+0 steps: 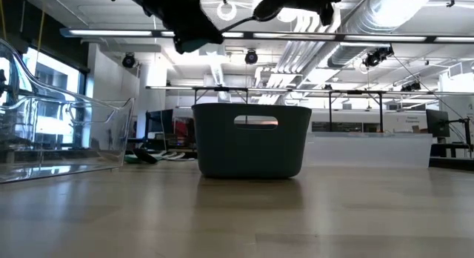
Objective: Sort silverware by color (type)
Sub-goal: Put the blue spoon into the transparent bin
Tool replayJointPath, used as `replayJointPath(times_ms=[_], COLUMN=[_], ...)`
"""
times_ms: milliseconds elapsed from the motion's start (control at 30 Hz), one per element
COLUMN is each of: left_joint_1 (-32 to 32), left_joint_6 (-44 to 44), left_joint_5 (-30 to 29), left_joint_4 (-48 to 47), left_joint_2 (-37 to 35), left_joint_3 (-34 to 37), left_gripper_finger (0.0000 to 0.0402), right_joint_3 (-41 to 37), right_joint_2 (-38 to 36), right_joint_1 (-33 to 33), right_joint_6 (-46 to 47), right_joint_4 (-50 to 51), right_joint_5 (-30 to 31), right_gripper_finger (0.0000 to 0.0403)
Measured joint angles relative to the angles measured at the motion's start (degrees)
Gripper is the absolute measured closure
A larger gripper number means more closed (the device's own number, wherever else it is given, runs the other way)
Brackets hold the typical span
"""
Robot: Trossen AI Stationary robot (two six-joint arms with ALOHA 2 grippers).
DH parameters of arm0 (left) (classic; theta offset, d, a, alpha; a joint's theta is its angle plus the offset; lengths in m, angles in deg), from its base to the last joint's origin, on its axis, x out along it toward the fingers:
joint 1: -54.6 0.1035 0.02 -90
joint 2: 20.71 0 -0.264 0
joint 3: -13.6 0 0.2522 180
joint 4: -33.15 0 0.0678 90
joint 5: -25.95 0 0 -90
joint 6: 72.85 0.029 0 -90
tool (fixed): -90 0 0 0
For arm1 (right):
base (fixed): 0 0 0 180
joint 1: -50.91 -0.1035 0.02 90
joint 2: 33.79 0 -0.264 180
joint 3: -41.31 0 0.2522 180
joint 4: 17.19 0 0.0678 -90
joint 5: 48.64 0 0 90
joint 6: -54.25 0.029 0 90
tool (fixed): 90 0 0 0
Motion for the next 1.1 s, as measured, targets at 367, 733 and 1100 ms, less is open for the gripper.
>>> replayJointPath(times_ms=[367,733,1100], left_joint_1=[-1.2,-17.6,-41.1], left_joint_6=[4.8,-33.2,-79.9], left_joint_5=[0.0,-14.2,-19.3], left_joint_4=[-9.8,-38.8,-54.1], left_joint_2=[-13.2,-22.6,-14.8], left_joint_3=[0.1,0.1,0.1], left_gripper_finger=[0.0401,0.0401,0.0401], right_joint_3=[5.5,5.5,5.5], right_joint_2=[0.0,0.2,0.3], right_joint_1=[0.0,0.0,0.0], right_joint_6=[-0.1,2.2,7.2], right_joint_4=[14.2,15.1,17.6], right_joint_5=[5.3,4.7,4.8], right_gripper_finger=[0.0160,0.0158,0.0158])
